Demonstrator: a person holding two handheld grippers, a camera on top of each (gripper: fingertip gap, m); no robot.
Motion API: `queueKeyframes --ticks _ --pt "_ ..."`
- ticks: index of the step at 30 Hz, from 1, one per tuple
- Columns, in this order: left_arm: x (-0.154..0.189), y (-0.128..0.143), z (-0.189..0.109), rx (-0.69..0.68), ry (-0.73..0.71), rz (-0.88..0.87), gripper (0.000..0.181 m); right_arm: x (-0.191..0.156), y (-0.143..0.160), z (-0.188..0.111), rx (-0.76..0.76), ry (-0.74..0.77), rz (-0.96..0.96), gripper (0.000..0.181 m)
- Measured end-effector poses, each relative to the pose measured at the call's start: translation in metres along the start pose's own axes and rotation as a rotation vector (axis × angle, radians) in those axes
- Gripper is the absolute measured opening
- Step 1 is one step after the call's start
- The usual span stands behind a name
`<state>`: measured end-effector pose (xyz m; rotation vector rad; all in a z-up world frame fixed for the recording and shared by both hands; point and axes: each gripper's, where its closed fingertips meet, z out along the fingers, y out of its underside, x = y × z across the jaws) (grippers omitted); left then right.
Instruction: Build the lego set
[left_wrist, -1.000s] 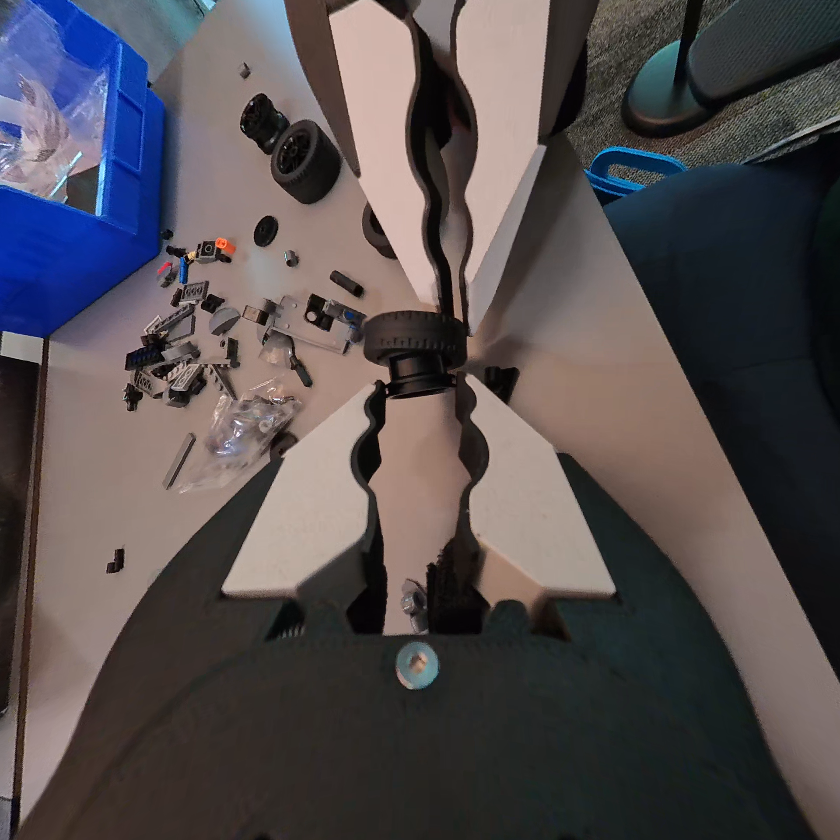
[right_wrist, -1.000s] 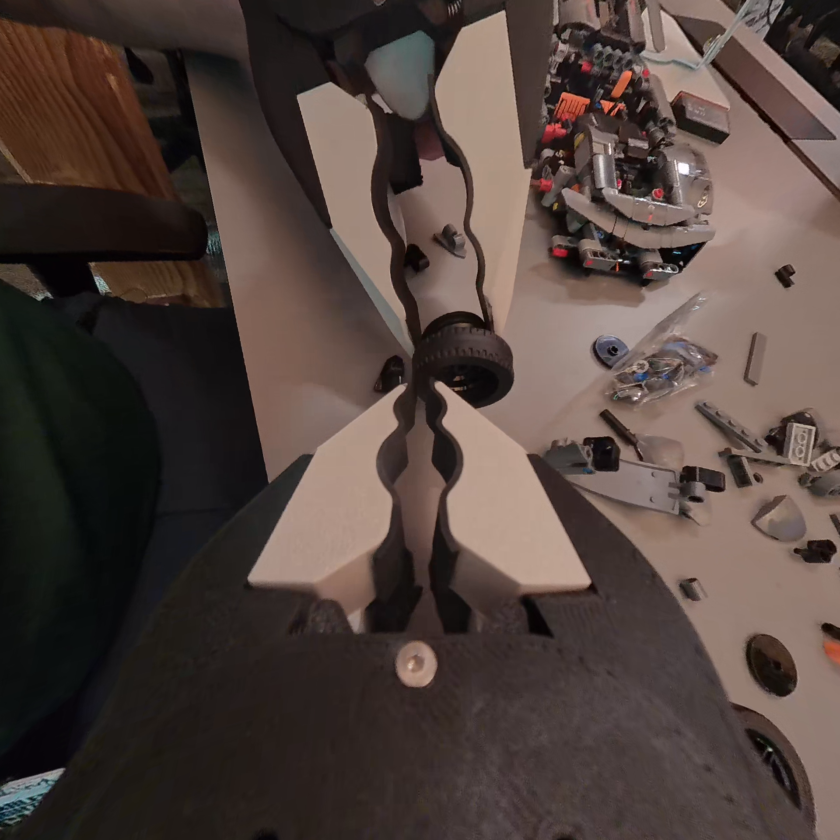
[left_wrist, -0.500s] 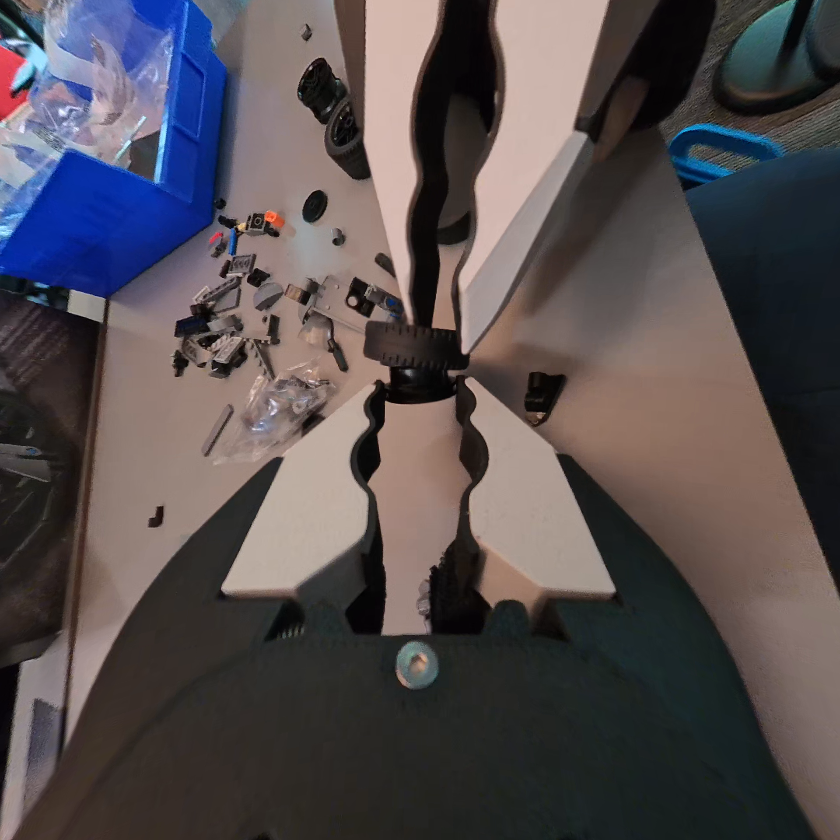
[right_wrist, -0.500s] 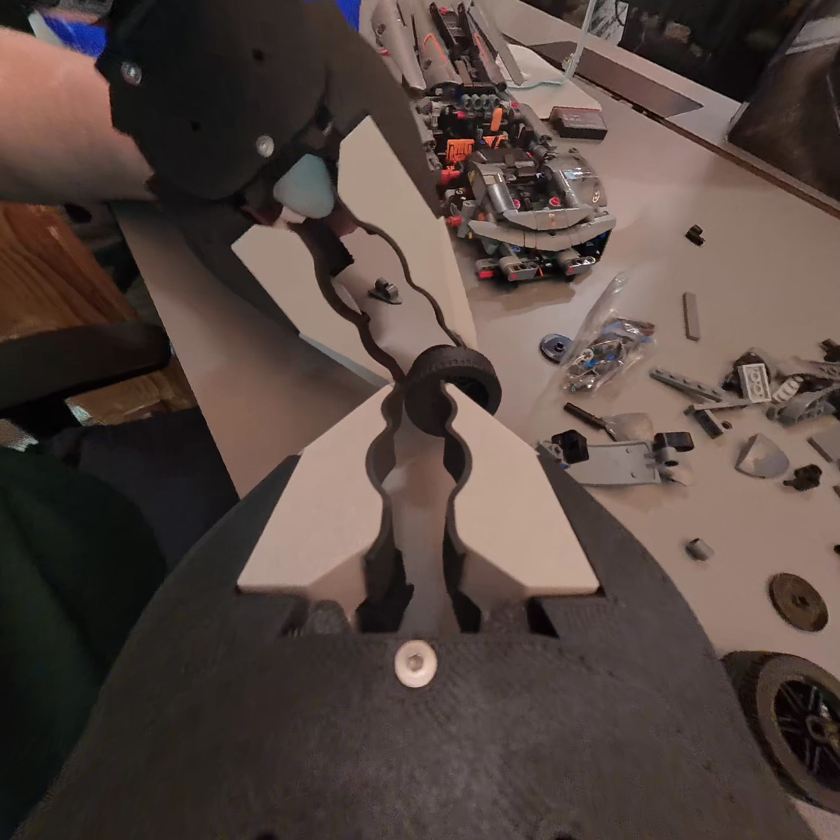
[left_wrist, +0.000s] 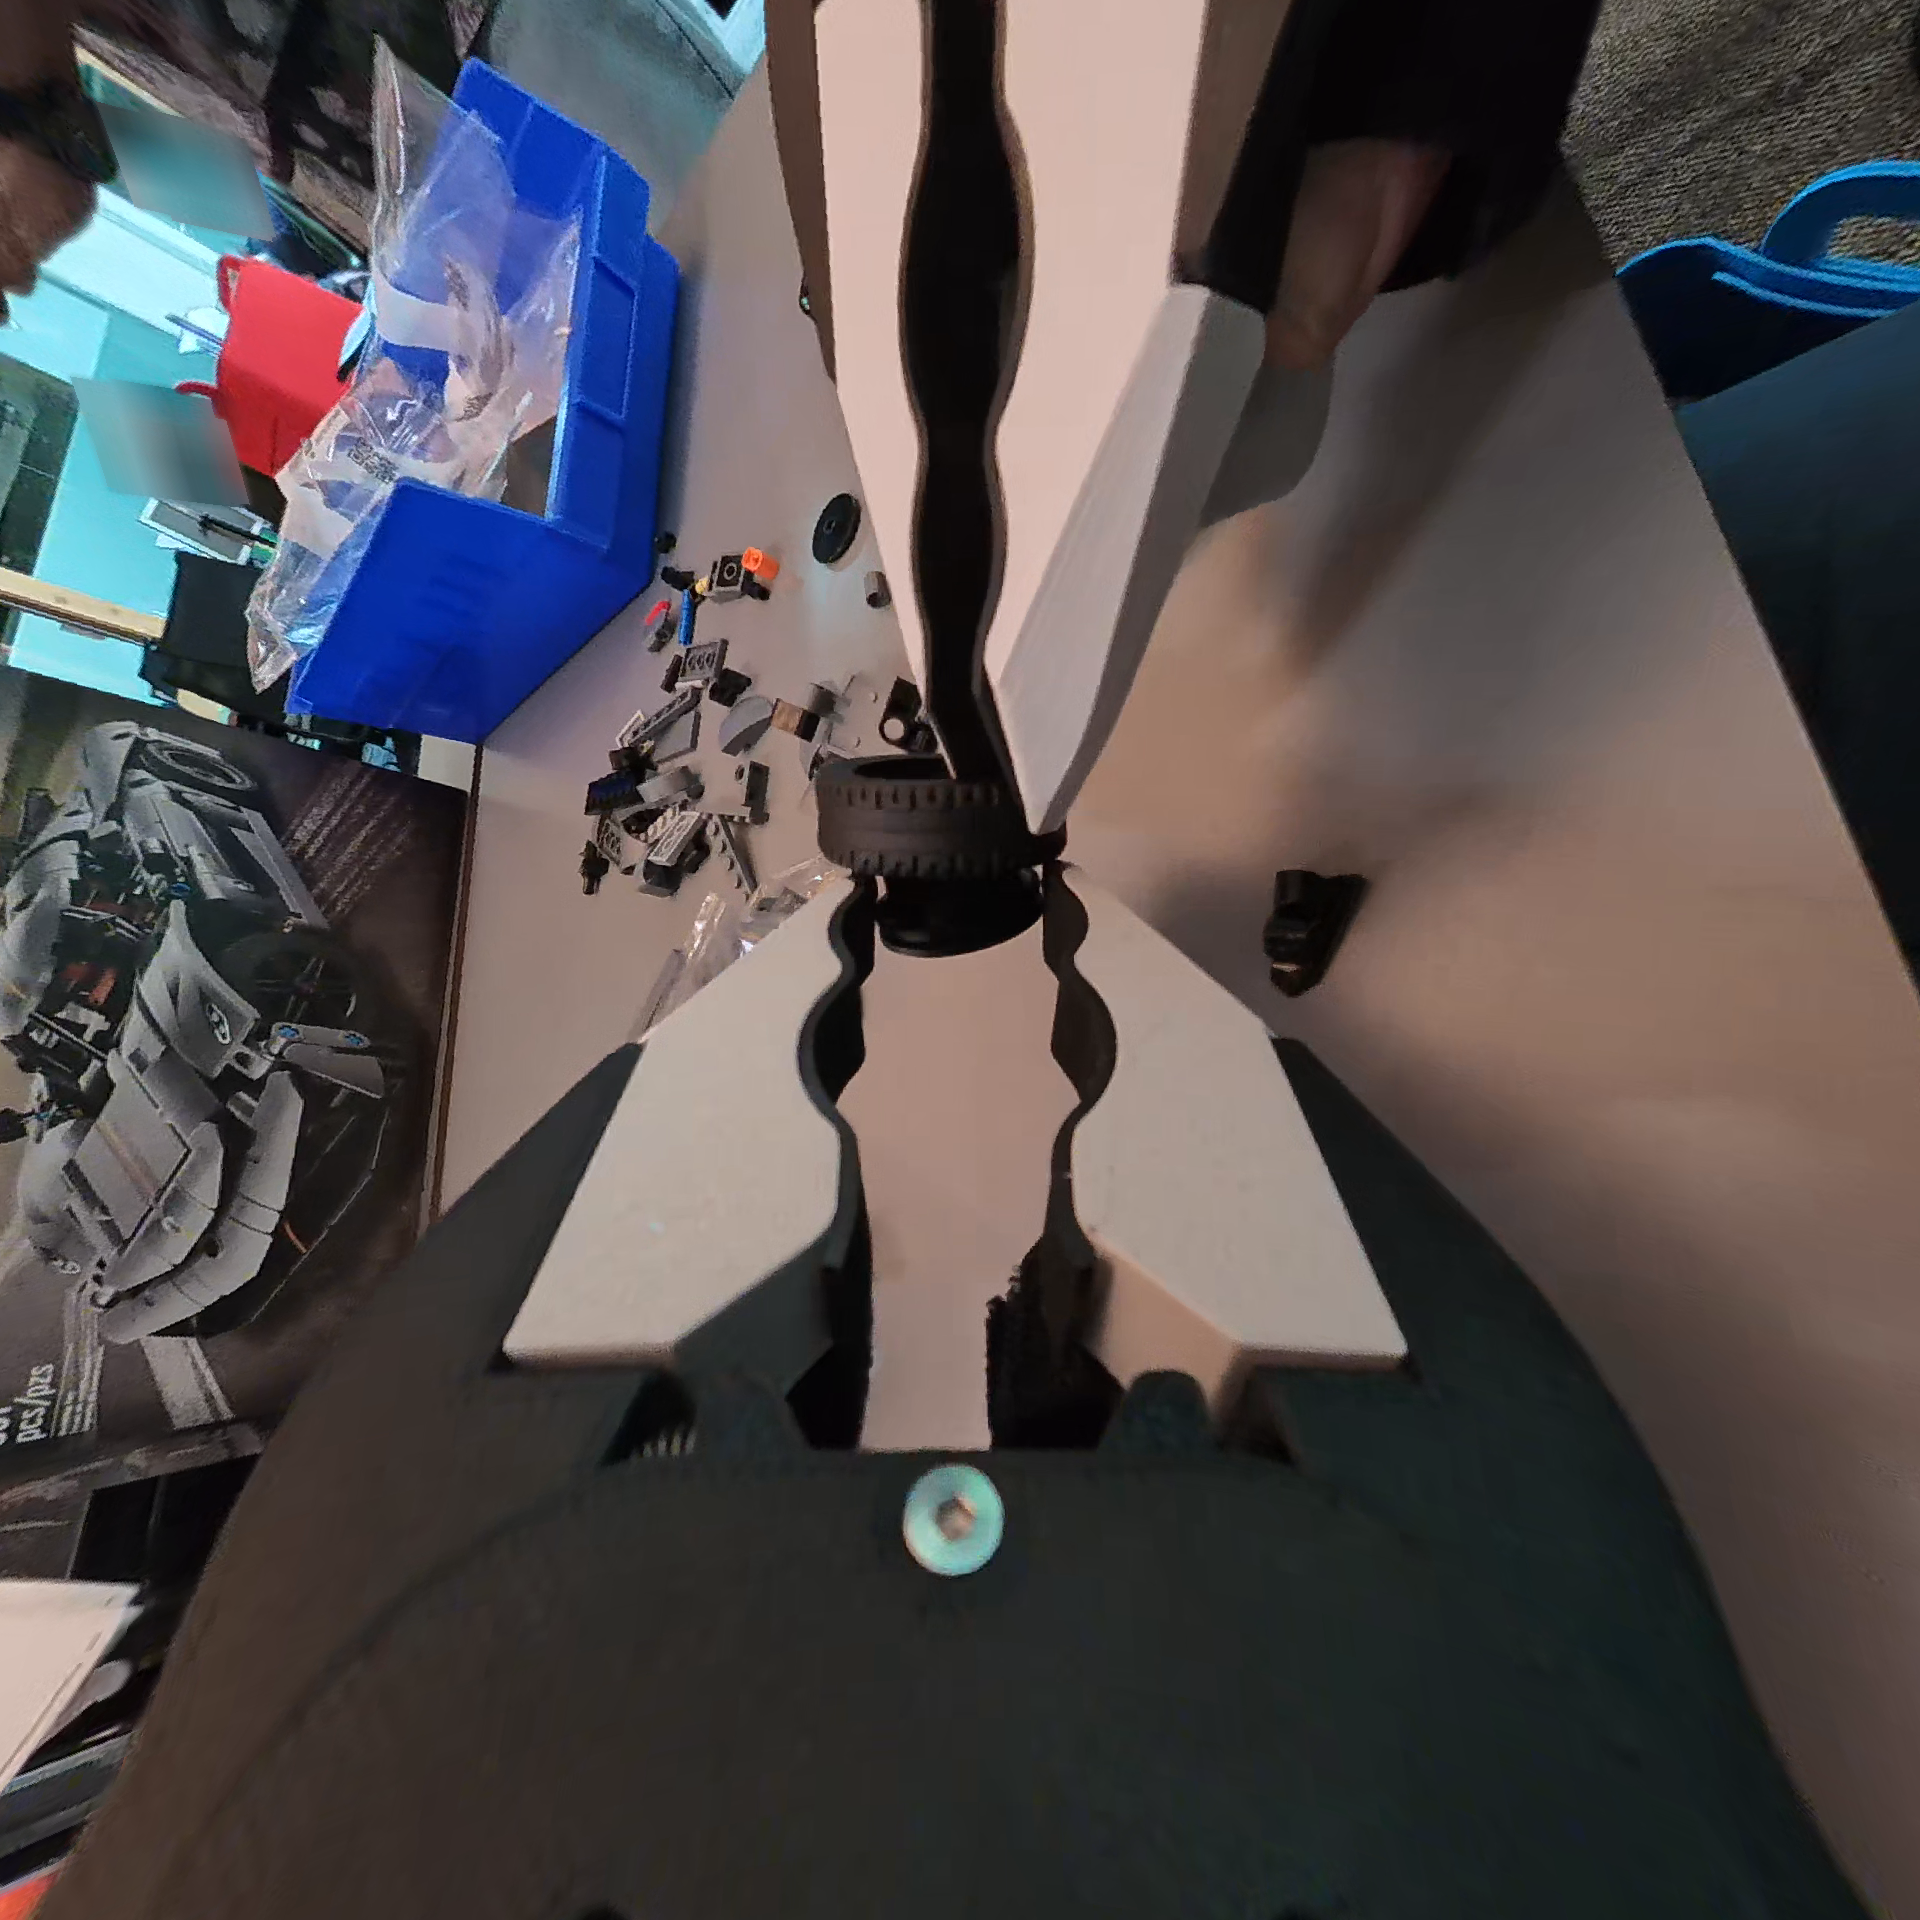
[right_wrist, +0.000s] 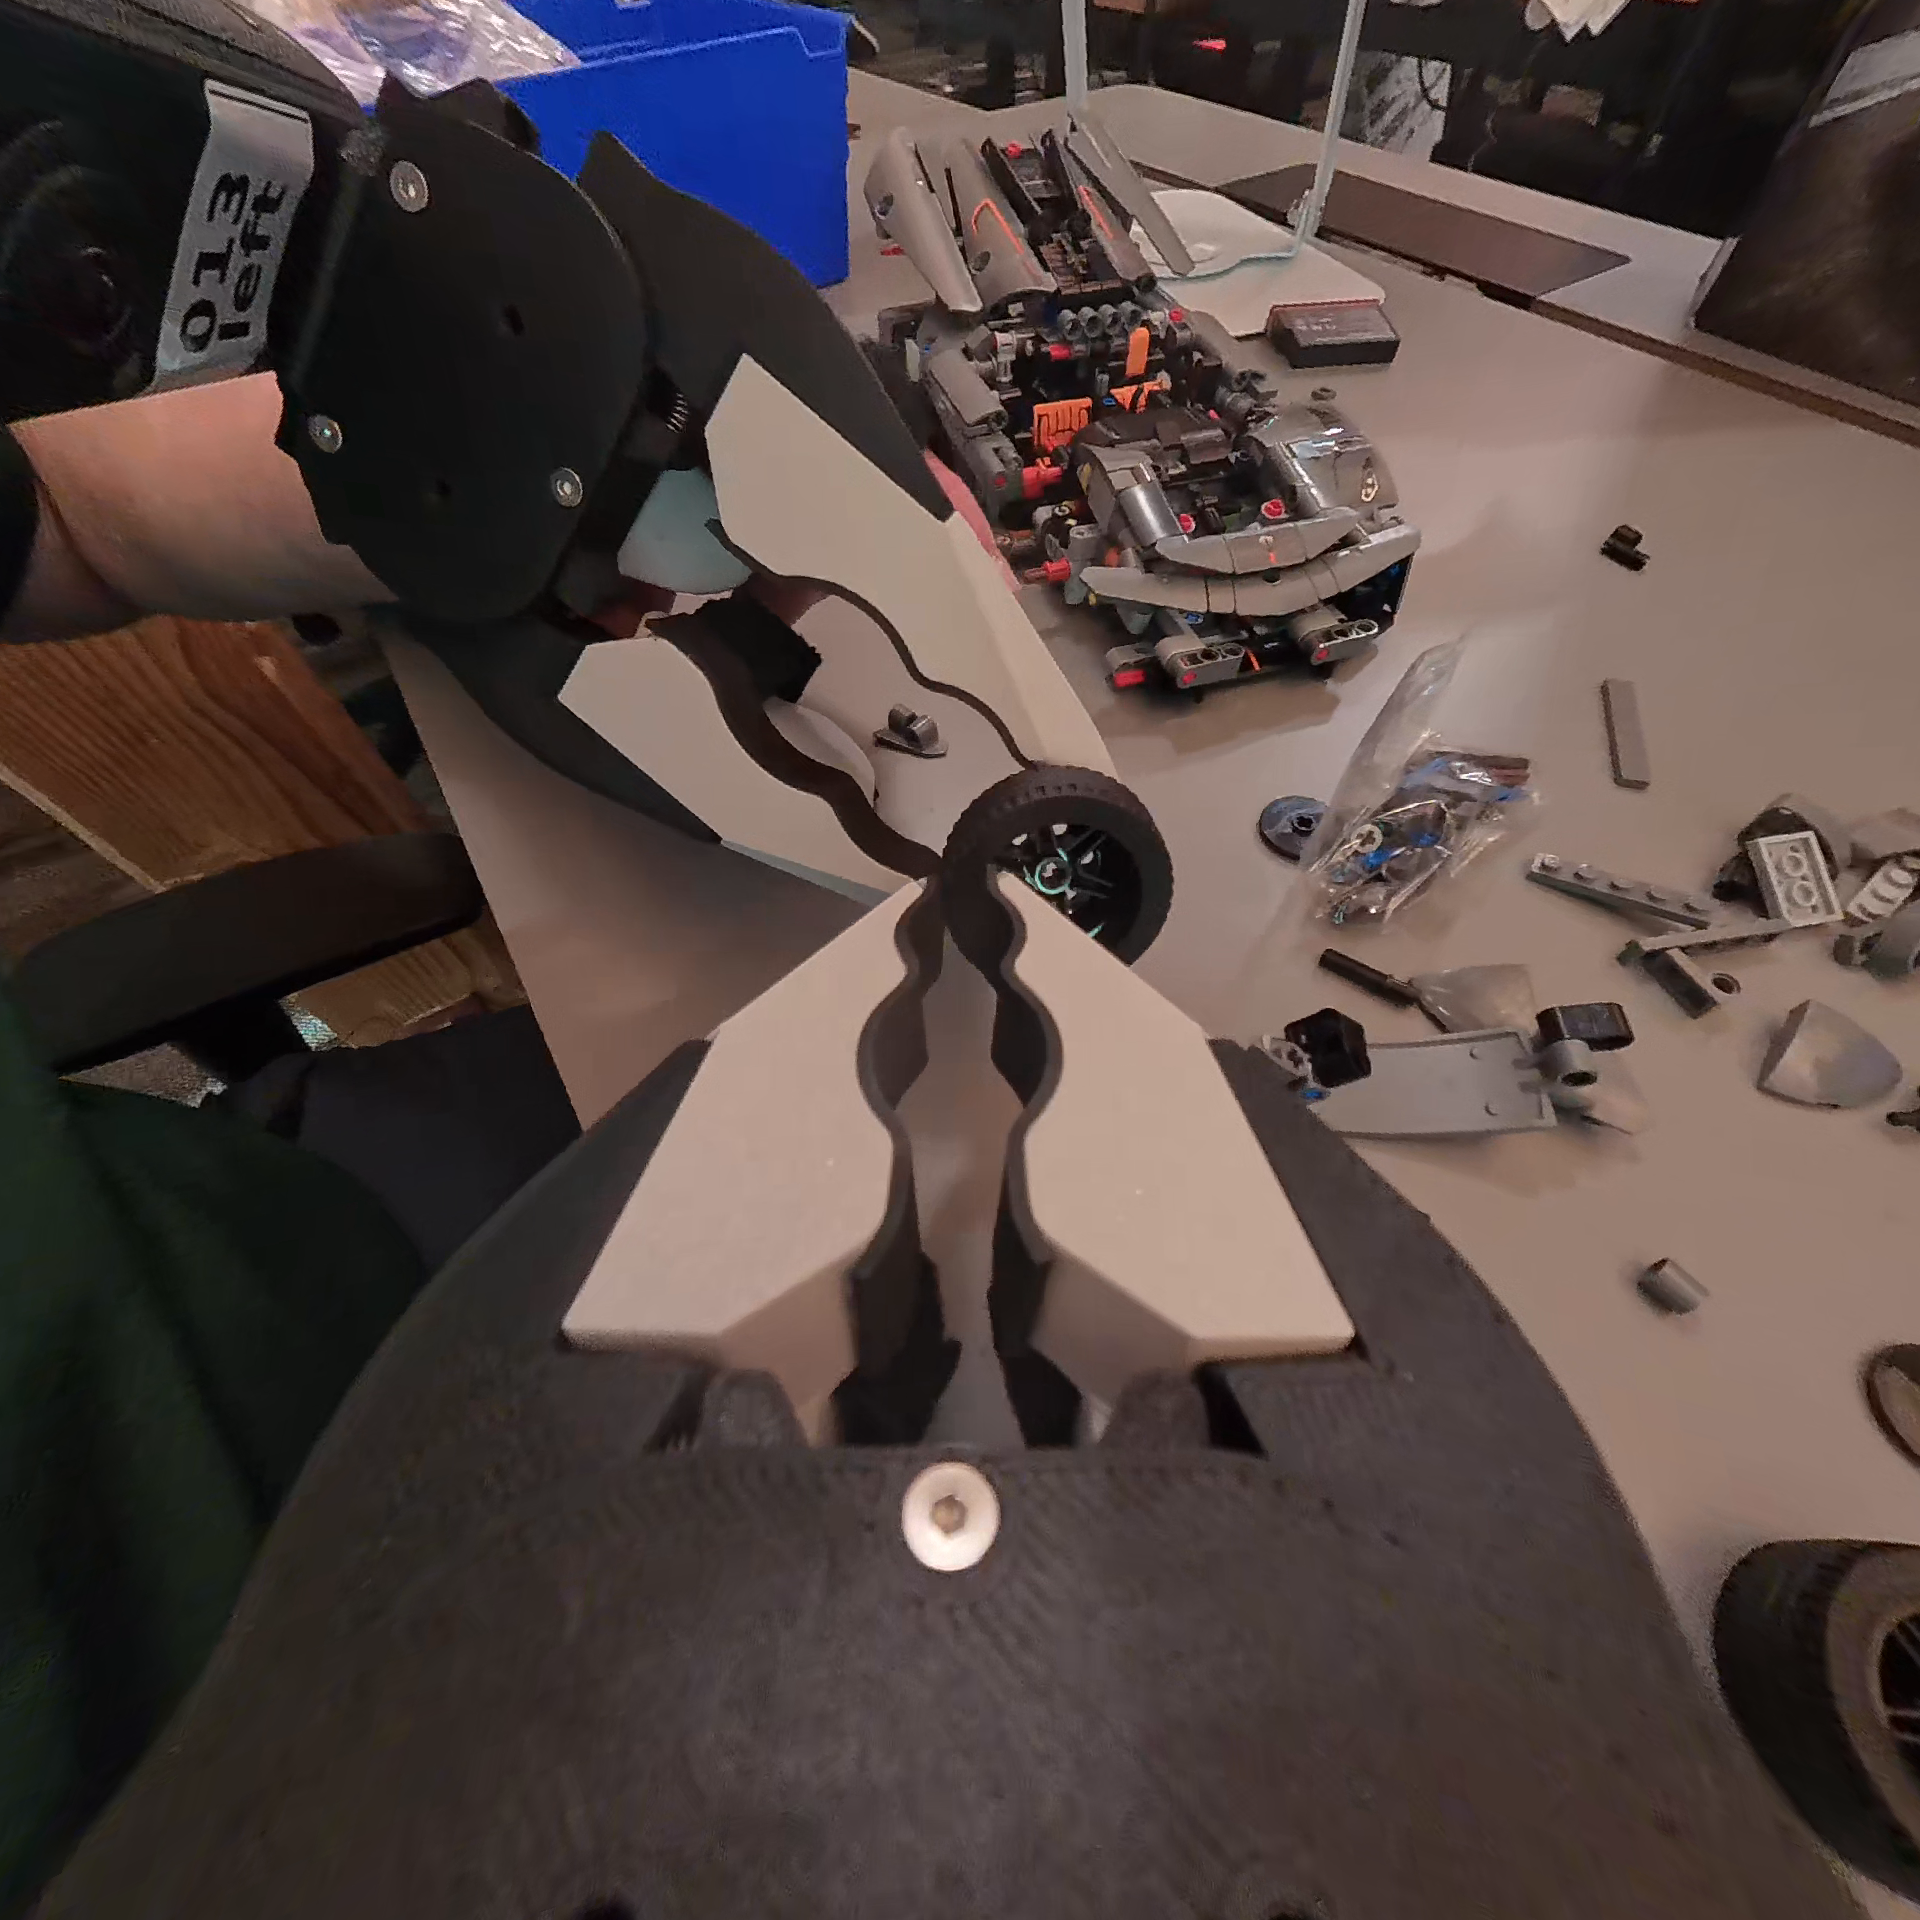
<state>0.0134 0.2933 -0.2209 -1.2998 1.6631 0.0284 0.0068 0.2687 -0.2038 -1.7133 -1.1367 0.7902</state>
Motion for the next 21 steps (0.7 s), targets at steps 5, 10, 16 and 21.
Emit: queueKeyframes --ticks 5,10,16,21 --pt "0.003 0.000 0.000 -0.024 -0.007 0.056 0.030 -0.001 0.005 -0.002 -0.031 -0.028 -0.034 0.004" --pt "0.009 0.002 0.000 -0.052 -0.017 0.153 0.030 -0.002 0.016 -0.004 -0.084 -0.067 -0.048 0.004" --pt "0.012 0.004 0.002 -0.058 0.009 0.150 0.030 0.000 0.022 -0.004 -0.116 -0.064 -0.079 0.004" --pt "0.011 0.004 0.001 -0.048 0.033 0.102 0.030 0.004 0.022 -0.004 -0.112 -0.030 -0.105 0.005"
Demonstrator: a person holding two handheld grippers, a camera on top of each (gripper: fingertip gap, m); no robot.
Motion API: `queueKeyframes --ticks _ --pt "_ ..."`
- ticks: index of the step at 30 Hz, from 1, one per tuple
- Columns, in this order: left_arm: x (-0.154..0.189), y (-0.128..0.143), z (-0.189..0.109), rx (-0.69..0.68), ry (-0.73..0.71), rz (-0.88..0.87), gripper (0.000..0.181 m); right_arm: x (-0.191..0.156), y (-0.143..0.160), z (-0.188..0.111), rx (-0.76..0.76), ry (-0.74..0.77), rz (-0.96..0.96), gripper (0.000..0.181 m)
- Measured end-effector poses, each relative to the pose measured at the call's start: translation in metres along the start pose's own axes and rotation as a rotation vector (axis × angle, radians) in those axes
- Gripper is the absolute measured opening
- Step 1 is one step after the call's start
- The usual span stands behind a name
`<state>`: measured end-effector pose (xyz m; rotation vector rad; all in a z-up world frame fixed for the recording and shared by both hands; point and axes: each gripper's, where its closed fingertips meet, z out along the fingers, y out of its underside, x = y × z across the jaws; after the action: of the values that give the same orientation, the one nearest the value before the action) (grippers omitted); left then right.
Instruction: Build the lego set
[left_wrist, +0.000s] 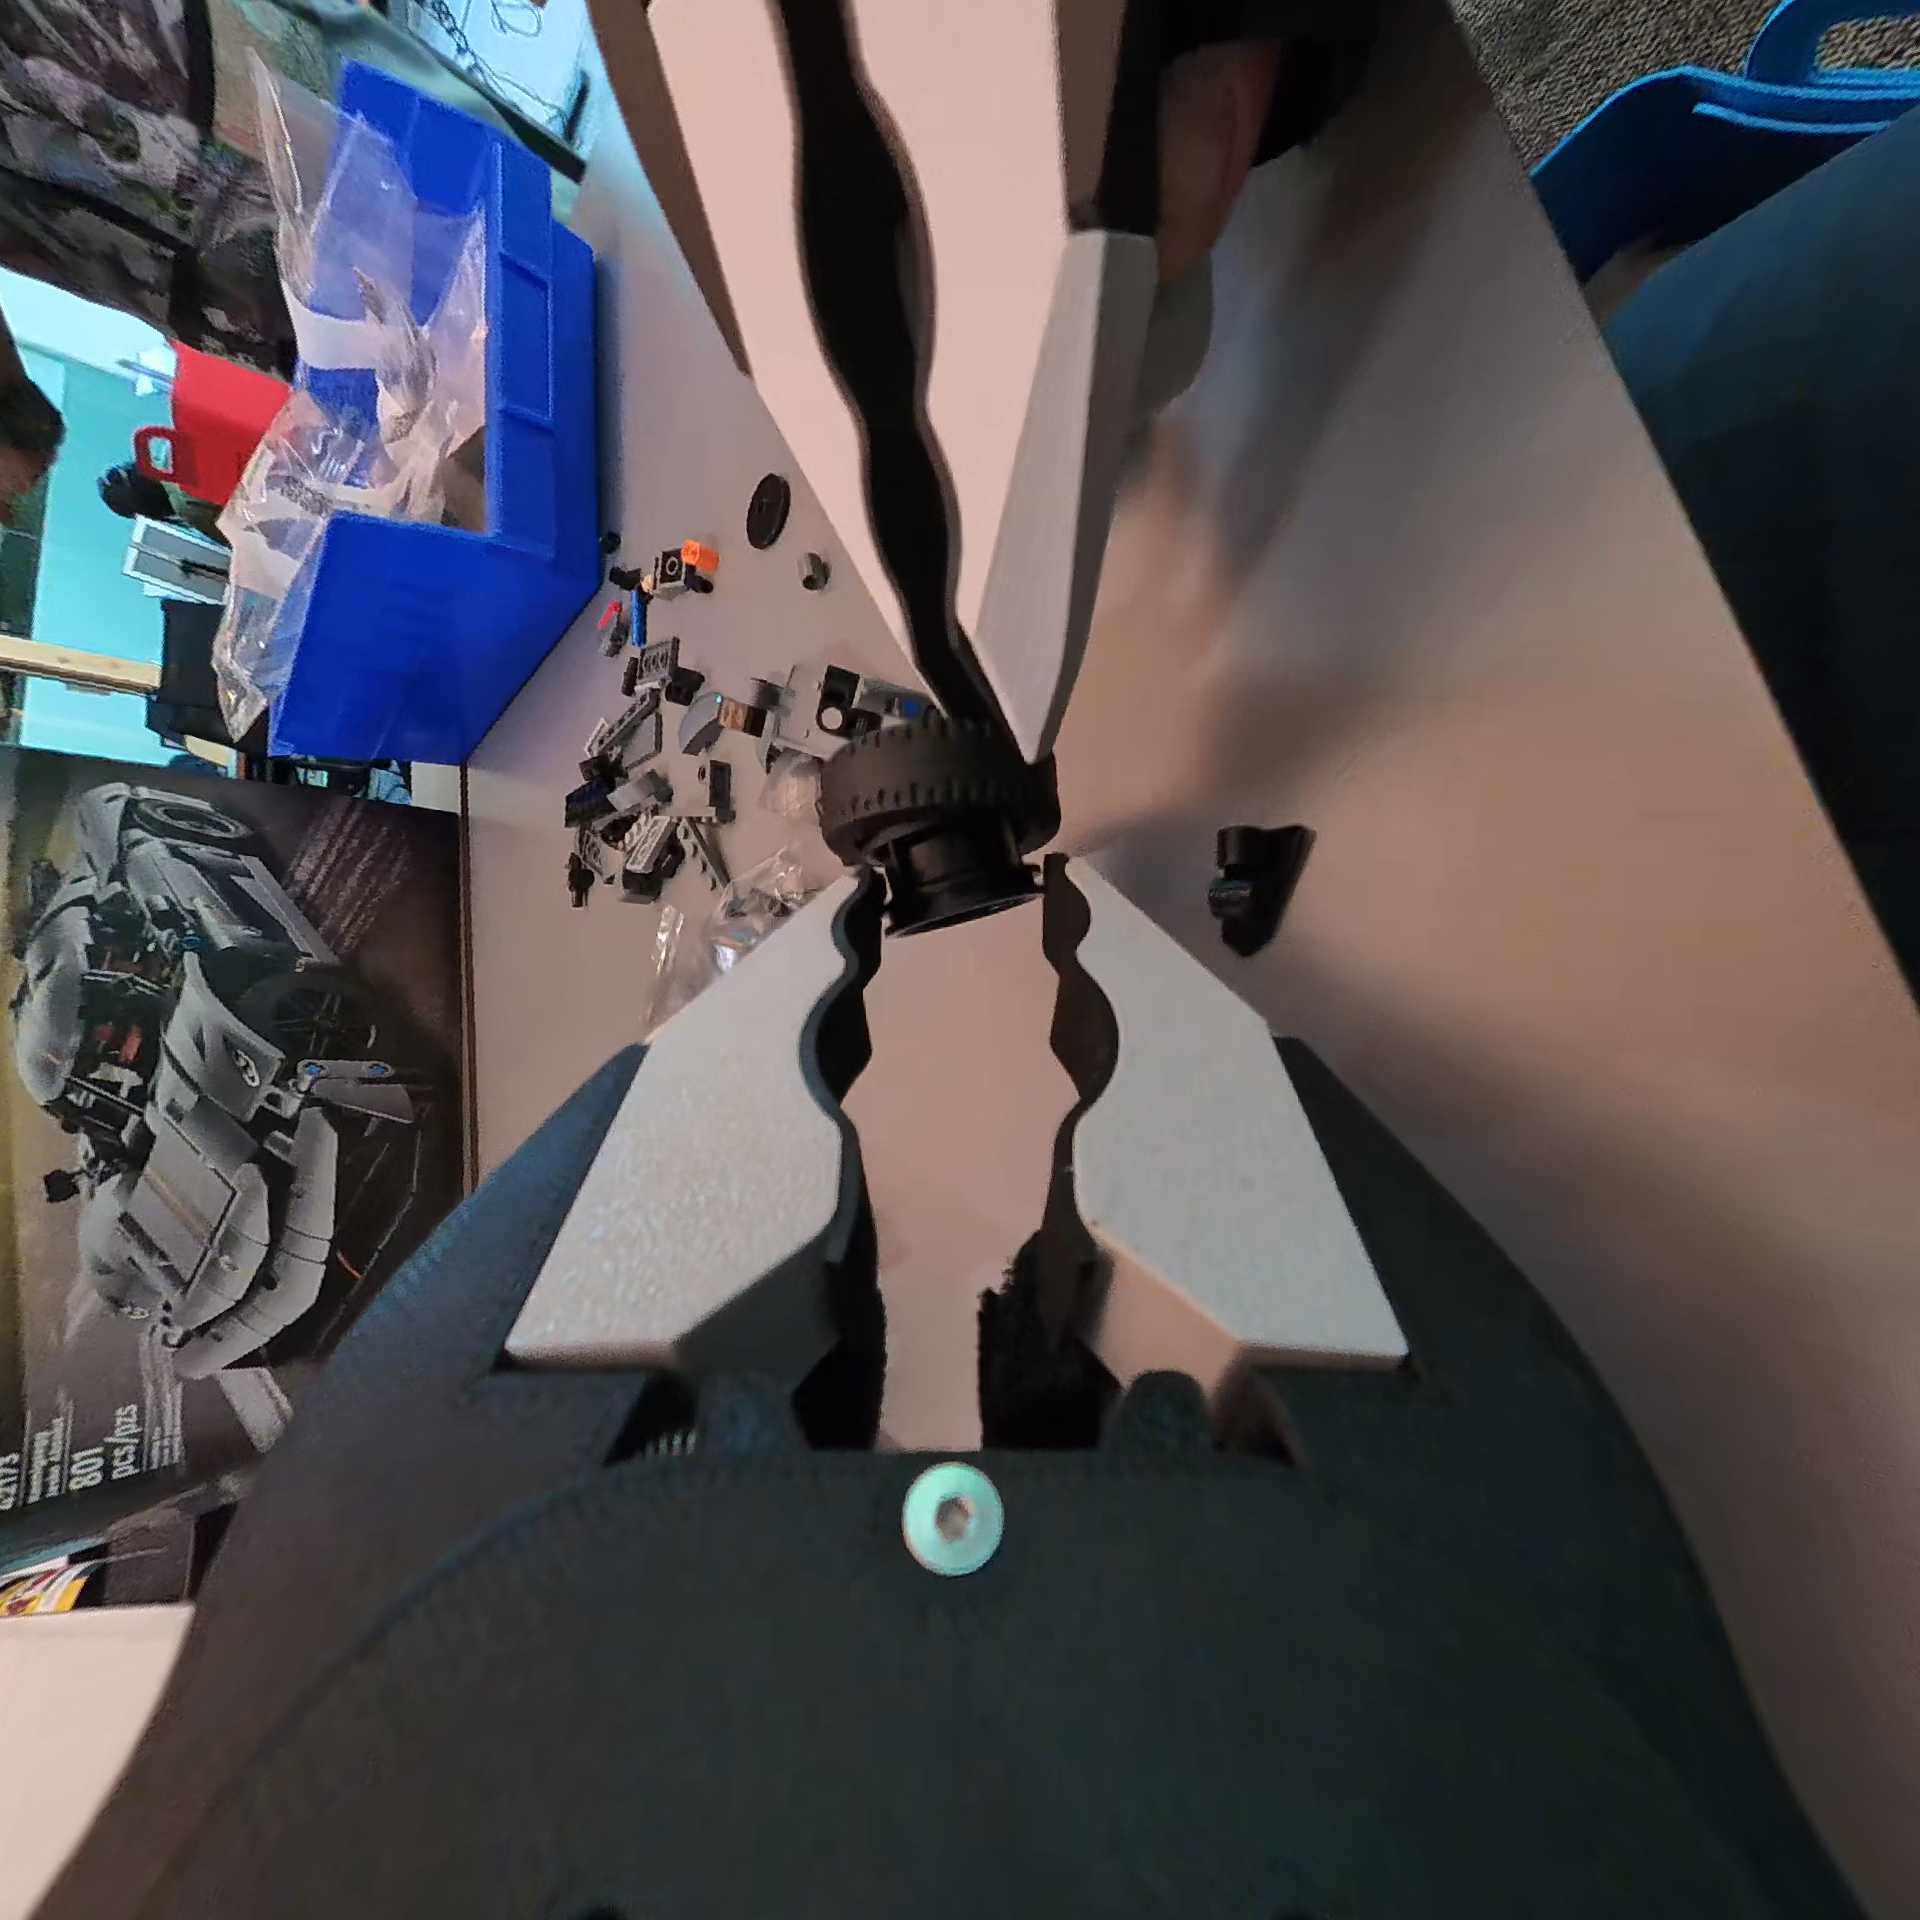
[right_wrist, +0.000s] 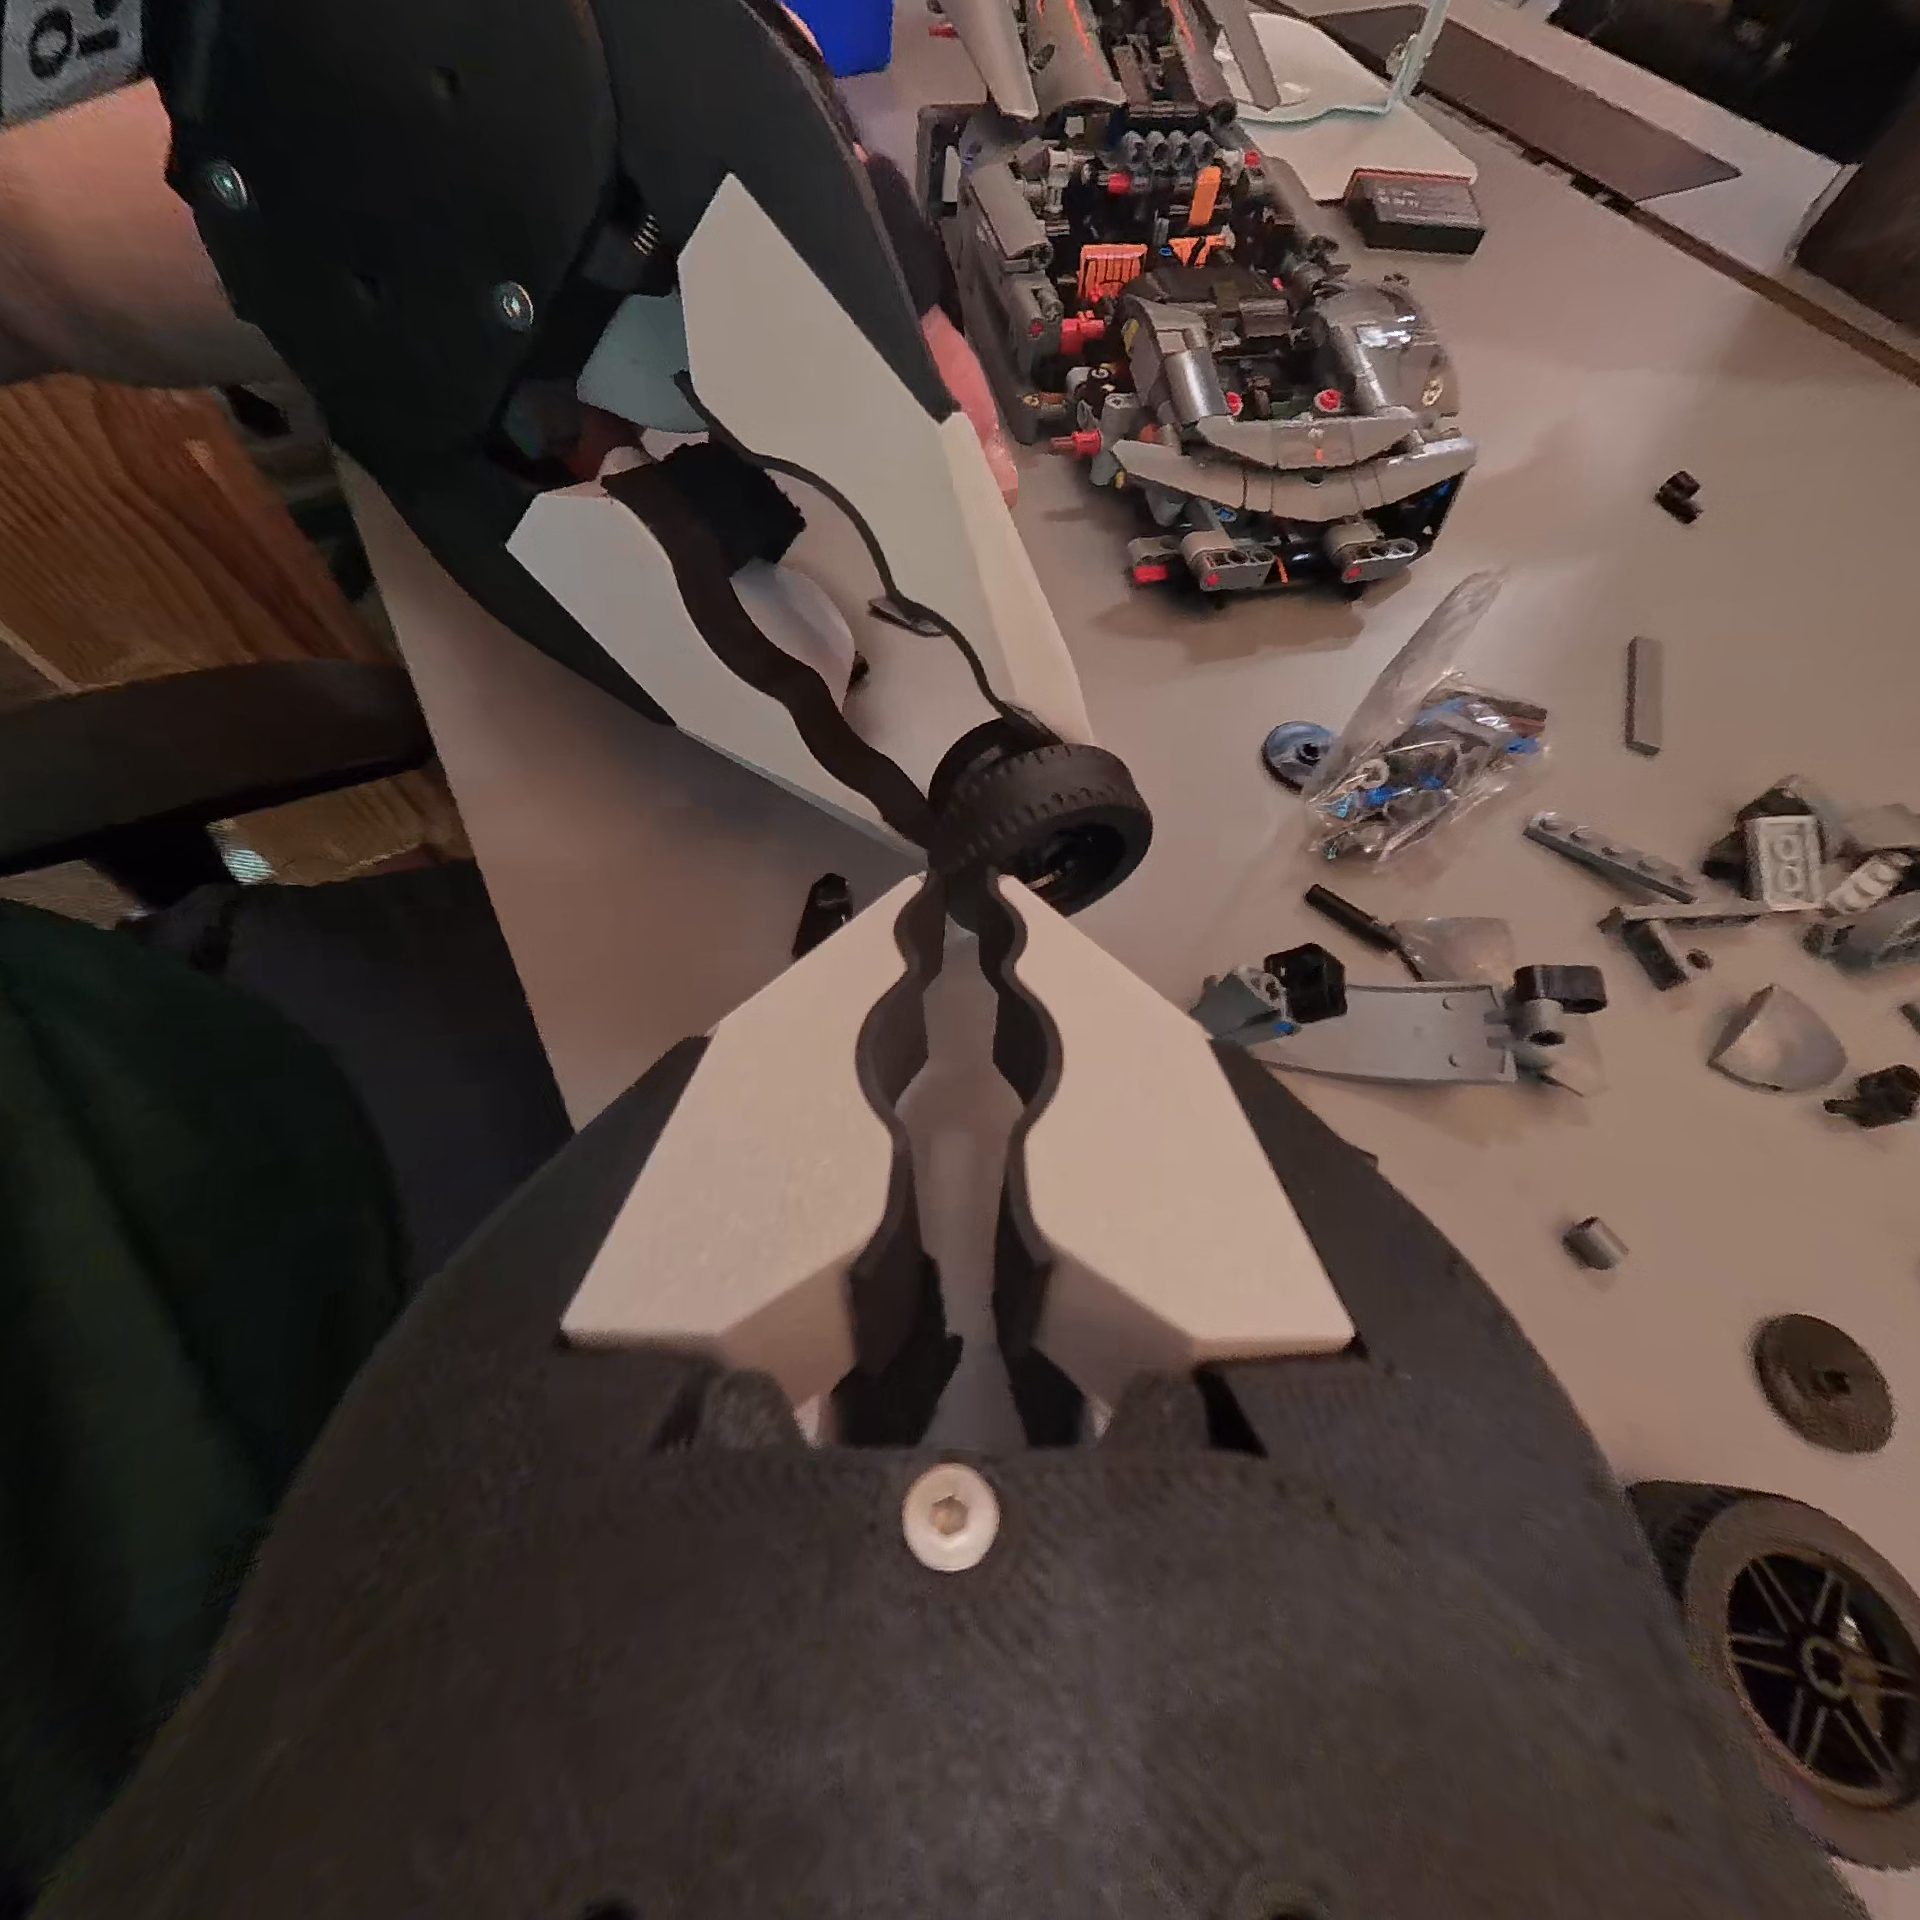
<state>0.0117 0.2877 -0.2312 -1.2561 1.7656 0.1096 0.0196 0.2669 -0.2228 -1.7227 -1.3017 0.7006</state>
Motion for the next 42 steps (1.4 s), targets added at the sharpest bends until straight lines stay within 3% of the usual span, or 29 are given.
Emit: queueKeyframes --ticks 6,16,25,33,36,38,39,42 --pt "-0.001 0.002 0.002 0.017 0.042 -0.110 0.030 0.000 -0.005 0.005 0.016 0.094 -0.082 0.014" --pt "-0.002 -0.003 0.003 0.051 0.030 -0.143 0.030 -0.004 -0.011 0.005 0.044 0.108 -0.092 0.006" --pt "0.008 -0.002 0.004 0.002 -0.018 0.056 0.029 -0.009 0.004 0.003 -0.024 0.038 -0.122 0.004" --pt "0.014 -0.004 0.003 0.018 0.017 0.079 0.030 -0.011 0.014 -0.002 -0.061 -0.006 -0.143 0.004" --pt "0.011 0.013 0.006 -0.049 0.004 0.109 0.030 -0.003 0.029 -0.005 -0.127 0.018 -0.181 0.004" --pt "0.014 -0.005 0.001 0.037 0.072 0.039 0.030 -0.012 0.022 -0.007 -0.086 -0.034 -0.187 0.004" --pt "0.015 -0.009 0.002 0.013 0.067 0.063 0.030 -0.015 0.023 -0.003 -0.101 -0.039 -0.203 0.004" --pt "0.017 0.003 0.006 -0.006 0.061 0.076 0.030 -0.013 0.028 -0.003 -0.129 -0.027 -0.189 0.004"
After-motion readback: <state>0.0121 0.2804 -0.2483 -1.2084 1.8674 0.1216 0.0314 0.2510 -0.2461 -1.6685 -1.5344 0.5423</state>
